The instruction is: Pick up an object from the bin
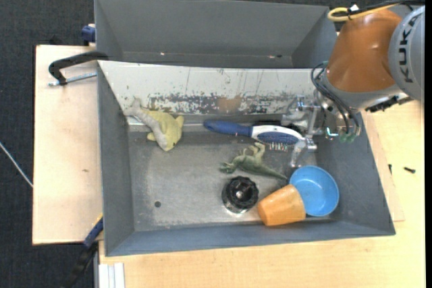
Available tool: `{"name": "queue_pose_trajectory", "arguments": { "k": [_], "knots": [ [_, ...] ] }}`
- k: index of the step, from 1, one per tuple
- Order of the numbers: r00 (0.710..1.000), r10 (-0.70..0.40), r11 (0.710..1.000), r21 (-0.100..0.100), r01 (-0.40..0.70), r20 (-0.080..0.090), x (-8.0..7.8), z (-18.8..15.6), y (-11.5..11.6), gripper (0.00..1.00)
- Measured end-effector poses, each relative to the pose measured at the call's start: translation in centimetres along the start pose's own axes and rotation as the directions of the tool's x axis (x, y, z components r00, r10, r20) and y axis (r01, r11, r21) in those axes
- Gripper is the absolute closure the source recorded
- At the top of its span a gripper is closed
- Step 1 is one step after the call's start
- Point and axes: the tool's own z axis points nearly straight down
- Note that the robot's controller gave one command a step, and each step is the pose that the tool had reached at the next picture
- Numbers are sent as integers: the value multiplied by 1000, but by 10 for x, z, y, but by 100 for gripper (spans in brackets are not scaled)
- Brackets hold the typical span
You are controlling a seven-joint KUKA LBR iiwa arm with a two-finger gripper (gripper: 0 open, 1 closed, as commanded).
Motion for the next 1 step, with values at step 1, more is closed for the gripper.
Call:
{"name": "queue_pose_trajectory", "arguments": {
  "k": [1],
  "knots": [
    [982, 186, 983, 0, -186, 38, -22, 63, 19, 0]
  ]
}}
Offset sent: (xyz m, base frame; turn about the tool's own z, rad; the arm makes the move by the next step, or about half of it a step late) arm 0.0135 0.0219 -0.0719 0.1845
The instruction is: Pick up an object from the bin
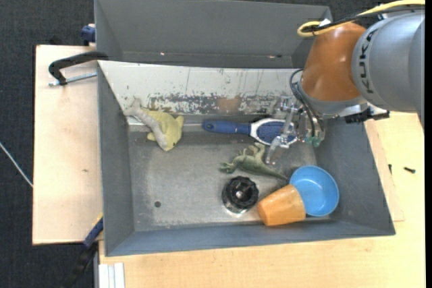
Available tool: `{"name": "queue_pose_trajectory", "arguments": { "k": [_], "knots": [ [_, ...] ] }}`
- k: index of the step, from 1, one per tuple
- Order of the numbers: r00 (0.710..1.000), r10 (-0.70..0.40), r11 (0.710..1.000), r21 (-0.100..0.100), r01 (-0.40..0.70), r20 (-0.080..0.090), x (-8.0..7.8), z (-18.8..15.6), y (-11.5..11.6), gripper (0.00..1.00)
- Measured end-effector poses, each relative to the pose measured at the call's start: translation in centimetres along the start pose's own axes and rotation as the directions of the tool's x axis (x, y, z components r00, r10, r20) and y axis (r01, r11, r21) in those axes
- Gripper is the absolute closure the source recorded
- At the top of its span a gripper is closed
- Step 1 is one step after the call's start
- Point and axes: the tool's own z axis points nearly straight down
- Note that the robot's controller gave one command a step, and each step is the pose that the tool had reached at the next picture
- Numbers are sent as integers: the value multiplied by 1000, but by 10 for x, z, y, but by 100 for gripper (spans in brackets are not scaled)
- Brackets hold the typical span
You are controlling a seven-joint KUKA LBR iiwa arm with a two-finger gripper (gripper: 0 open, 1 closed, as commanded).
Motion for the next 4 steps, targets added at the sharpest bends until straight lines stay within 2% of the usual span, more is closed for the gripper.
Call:
{"name": "queue_pose_trajectory", "arguments": {
  "k": [1, 2, 3, 4],
  "knots": [
    [1000, 0, 1000, 0, 0, -14, -5, -5, 0, 0],
    [987, 158, 988, 2, -158, -9, 5, 2, 11, 0],
    [987, 157, 988, 3, -157, -21, 2, 0, 11, 0],
    [988, 156, 988, 4, -156, -24, 0, -2, 11, 0]
  ]
}}
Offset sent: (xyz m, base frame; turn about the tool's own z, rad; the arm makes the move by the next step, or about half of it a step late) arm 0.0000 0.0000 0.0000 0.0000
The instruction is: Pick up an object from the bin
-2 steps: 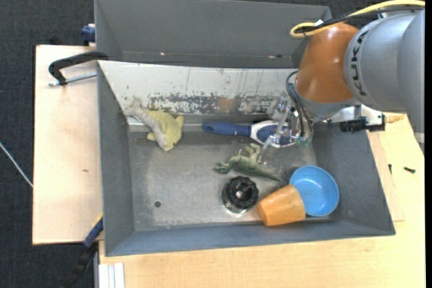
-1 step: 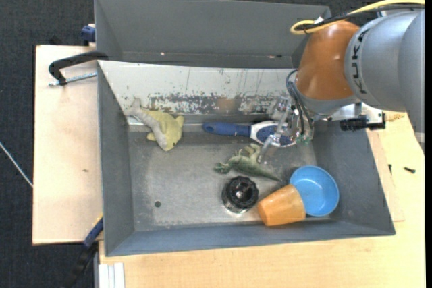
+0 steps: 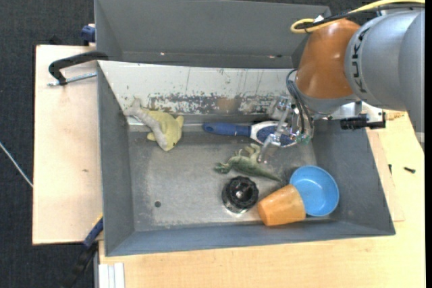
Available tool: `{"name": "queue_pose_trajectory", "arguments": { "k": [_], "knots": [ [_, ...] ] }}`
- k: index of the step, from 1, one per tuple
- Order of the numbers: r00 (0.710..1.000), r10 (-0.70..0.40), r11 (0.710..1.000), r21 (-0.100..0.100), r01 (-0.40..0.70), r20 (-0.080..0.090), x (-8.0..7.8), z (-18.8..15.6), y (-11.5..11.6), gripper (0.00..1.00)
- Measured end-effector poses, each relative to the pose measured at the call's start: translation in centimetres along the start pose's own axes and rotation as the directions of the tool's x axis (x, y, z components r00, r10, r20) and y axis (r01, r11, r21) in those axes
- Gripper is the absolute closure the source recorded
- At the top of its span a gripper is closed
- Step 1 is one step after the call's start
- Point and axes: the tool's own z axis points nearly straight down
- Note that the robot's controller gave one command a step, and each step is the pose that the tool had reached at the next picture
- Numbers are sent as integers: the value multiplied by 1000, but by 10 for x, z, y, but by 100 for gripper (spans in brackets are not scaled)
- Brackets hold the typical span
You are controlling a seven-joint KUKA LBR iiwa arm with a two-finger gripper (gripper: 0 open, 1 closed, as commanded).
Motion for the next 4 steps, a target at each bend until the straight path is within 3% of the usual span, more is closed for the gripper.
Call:
{"name": "queue_pose_trajectory", "arguments": {
  "k": [1, 3, 4],
  "knots": [
    [1000, -1, 1000, 0, 1, -1, 0, -1, 0, 100],
    [1000, -3, 1000, 0, 3, -2, -3, -41, 2, 100],
    [1000, -4, 1000, -2, 4, 1, -5, -84, 3, 100]
  ]
}}
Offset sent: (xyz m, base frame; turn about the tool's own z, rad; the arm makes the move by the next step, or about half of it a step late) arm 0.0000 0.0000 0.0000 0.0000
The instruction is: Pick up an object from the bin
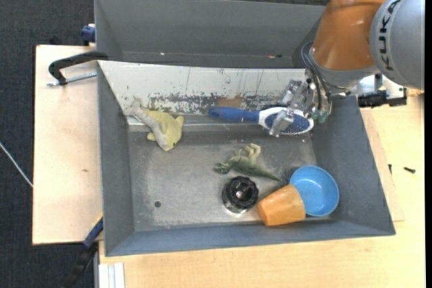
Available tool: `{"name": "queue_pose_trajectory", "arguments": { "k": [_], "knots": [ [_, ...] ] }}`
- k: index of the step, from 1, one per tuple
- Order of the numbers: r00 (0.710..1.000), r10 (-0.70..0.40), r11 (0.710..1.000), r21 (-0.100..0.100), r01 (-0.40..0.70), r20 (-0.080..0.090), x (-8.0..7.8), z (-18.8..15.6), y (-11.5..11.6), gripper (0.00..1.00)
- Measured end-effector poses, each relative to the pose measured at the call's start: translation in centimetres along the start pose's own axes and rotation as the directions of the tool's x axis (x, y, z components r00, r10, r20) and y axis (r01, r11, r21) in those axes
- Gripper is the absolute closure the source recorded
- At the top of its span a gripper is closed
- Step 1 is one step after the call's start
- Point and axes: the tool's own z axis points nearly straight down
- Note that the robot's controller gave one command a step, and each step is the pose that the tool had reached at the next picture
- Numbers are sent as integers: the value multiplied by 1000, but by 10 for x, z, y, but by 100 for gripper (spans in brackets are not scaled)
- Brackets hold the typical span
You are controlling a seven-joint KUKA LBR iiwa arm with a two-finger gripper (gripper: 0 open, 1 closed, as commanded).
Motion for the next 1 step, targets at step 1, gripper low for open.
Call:
{"name": "queue_pose_trajectory", "arguments": {
  "k": [1],
  "knots": [
    [1000, -1, 1000, 0, 1, -2, -1, -26, 1, 100]
  ]
}}
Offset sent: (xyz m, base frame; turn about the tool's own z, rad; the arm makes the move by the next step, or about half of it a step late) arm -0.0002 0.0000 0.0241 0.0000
